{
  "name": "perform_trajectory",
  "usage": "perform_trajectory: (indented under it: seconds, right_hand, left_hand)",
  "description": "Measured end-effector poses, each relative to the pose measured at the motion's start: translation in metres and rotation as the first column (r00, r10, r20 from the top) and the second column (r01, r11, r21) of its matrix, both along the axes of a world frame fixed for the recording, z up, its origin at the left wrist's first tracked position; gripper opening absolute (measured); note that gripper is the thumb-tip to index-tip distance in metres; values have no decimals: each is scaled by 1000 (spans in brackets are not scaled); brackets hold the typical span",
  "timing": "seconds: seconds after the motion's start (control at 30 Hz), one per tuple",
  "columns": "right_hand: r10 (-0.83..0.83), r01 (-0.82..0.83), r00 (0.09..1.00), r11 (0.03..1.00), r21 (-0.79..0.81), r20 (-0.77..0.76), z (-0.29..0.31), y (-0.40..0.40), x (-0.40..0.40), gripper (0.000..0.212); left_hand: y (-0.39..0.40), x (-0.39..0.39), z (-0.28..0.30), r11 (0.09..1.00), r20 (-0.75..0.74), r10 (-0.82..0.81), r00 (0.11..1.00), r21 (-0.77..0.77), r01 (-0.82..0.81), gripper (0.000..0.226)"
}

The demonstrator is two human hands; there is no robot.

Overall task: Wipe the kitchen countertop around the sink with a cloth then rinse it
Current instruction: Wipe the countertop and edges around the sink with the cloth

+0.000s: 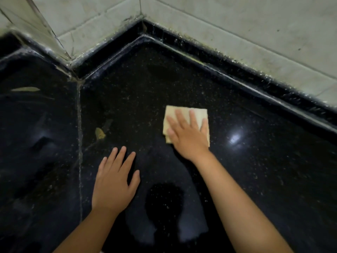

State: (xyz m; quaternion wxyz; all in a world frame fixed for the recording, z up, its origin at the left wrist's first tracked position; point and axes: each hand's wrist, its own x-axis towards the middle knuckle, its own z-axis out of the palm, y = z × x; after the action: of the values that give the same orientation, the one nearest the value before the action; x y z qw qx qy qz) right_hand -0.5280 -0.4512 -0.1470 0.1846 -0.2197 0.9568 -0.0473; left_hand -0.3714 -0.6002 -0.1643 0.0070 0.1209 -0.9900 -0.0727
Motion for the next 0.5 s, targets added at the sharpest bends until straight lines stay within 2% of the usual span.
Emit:
perform_trajectory:
  seconds: [0.1, 0.2, 0.27, 0.33, 0.4, 0.5]
  right_hand:
    - [249, -256, 959, 966, -40, -136, -6, 43, 63, 44]
    - [315, -314, 947, 949, 25, -55, -9, 121, 99, 46]
    - [202, -199, 979, 974, 103, -10, 1, 161, 88, 53]
    - [-14, 15, 1000, 991, 132, -11, 7, 178, 51, 67]
    - [-296, 297, 955, 952, 72, -23, 8, 171, -1, 61]
    - [-506, 508, 860, 861, 14, -73, 9, 127, -73, 50]
  left_hand:
    - [2, 1, 1, 1000, 23, 21, 1000, 20, -21, 56]
    - [4, 1, 1, 999, 18, 18, 1000, 49, -19, 58]
    - [3, 1, 1, 1000, 11, 10, 1000, 30, -10, 56]
    - [3, 0, 1, 1000, 10, 5, 1000, 14, -5, 55]
    - [3, 0, 0, 1000, 16, 2, 1000, -10, -2, 54]
    - [3, 1, -1, 999, 3, -6, 1000, -36, 6, 53]
